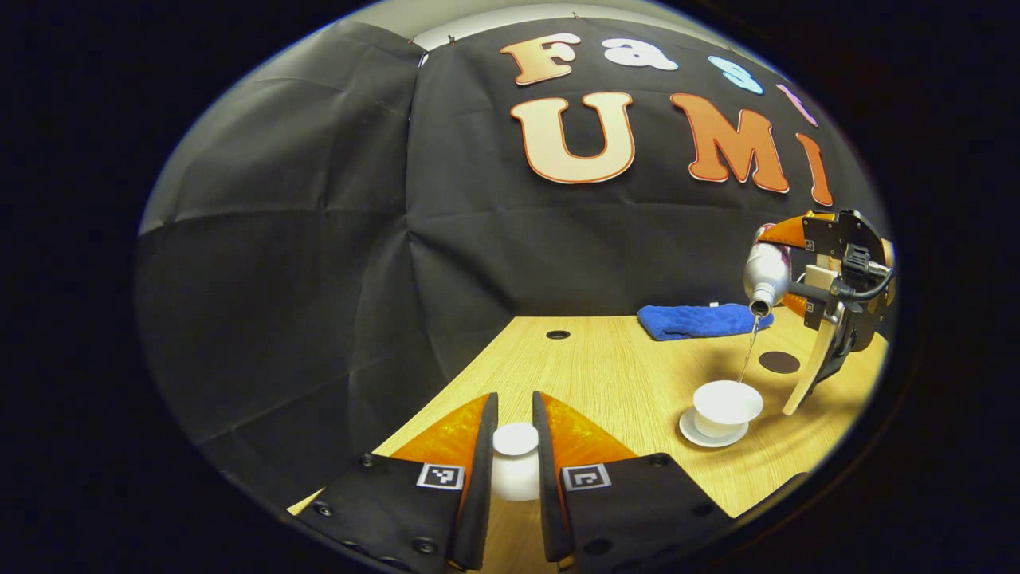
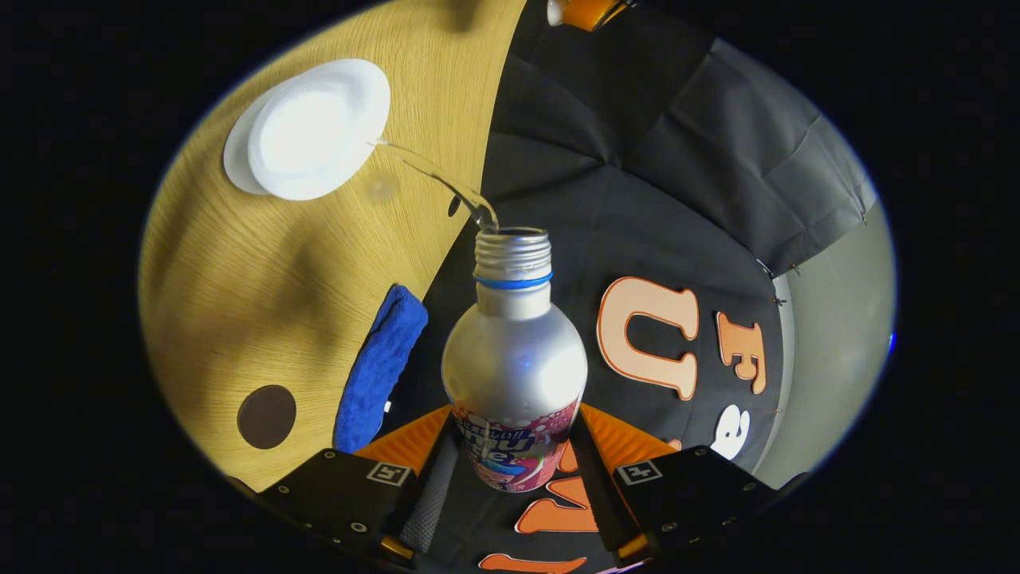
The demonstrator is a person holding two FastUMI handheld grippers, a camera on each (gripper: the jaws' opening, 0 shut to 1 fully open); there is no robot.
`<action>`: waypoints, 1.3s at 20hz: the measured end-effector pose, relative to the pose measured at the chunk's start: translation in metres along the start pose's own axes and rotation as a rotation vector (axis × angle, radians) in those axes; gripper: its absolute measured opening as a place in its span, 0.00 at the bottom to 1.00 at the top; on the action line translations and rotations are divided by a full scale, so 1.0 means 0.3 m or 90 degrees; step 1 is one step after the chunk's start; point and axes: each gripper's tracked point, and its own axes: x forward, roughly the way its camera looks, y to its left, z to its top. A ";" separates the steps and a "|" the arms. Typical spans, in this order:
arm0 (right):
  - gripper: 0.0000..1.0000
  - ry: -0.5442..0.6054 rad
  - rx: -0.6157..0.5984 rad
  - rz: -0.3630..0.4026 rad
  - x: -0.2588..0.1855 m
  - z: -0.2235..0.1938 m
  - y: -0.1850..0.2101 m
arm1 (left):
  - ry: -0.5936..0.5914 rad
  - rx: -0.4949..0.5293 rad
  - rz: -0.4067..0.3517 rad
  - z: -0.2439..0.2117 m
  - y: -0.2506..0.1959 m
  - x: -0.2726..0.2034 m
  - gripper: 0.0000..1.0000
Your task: Open the teacup lid with one hand, grasp the water bottle and pour water into the teacup with the other hand; after pouring, place the water bottle on the coaster and then close the teacup lid.
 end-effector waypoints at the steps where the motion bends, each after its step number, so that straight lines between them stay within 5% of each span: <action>1: 0.78 -0.002 0.000 0.006 -0.001 0.002 0.012 | 0.000 -0.003 -0.003 -0.001 -0.005 0.000 0.31; 10: 0.78 -0.037 -0.052 0.015 -0.003 0.078 0.065 | 0.012 -0.002 -0.007 -0.023 -0.009 0.013 0.31; 26: 0.78 -0.083 -0.134 -0.039 -0.015 0.175 0.073 | 0.003 0.003 -0.007 -0.006 -0.013 -0.006 0.31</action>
